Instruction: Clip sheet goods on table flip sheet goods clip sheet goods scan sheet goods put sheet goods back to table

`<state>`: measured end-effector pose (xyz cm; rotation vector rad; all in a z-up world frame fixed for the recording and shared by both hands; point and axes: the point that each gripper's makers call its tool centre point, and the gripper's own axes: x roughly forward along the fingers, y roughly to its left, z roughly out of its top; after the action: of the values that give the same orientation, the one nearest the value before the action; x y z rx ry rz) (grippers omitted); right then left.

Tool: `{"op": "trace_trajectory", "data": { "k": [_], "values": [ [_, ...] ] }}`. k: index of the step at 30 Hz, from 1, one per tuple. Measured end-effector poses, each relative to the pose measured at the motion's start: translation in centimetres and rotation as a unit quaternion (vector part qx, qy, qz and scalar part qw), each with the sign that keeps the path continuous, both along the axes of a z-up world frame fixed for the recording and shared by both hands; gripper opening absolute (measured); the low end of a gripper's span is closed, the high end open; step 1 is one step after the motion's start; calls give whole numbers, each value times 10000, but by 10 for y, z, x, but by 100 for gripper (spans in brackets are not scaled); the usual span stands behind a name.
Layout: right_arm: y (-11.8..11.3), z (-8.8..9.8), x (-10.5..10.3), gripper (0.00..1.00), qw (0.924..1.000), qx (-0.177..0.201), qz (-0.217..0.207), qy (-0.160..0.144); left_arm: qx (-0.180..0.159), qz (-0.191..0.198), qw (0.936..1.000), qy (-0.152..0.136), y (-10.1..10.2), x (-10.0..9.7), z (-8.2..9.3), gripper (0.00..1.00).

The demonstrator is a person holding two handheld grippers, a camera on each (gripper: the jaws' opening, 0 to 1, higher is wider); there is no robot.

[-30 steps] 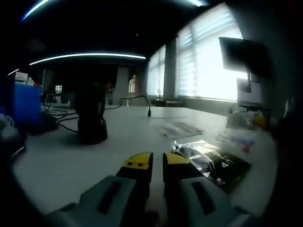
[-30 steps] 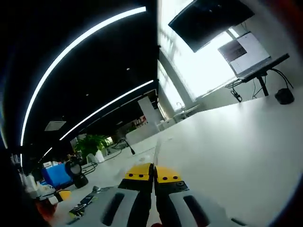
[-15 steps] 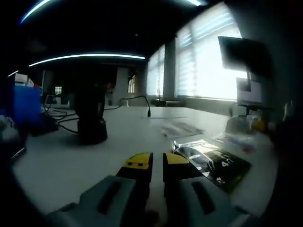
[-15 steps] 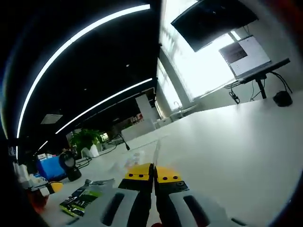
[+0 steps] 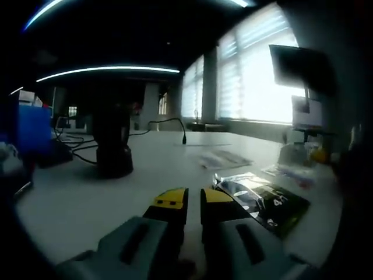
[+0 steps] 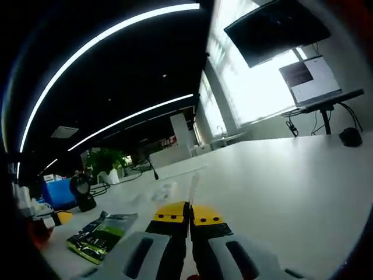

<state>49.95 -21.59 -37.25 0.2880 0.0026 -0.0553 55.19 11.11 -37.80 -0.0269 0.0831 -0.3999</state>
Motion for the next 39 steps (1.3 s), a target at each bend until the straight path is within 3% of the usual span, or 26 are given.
{"op": "trace_trajectory", "data": {
  "k": [9, 15, 19, 27, 31, 39],
  "values": [
    [6, 4, -1, 0, 9993, -360, 113, 78, 4, -12, 10000, -2, 2, 3, -1, 1],
    [3, 9, -1, 25, 9972, -740, 80, 108, 18, -18, 10000, -3, 0, 3, -1, 1],
    [-15, 13, -3, 30, 9934, -1092, -314, 121, 18, -17, 10000, -4, 1, 3, -1, 1],
    [-45, 29, -4, 26, 9897, -1287, -628, -28, 14, -7, 10000, -2, 1, 3, 0, 1],
    [-35, 34, 6, 23, 9822, -1873, -108, 28, 45, -16, 10000, -18, 0, 2, 0, 1],
    [-50, 38, 11, 4, 9824, -1865, 72, -11, 144, -2, 9999, -27, -1, 1, -1, 1]
  ]
}}
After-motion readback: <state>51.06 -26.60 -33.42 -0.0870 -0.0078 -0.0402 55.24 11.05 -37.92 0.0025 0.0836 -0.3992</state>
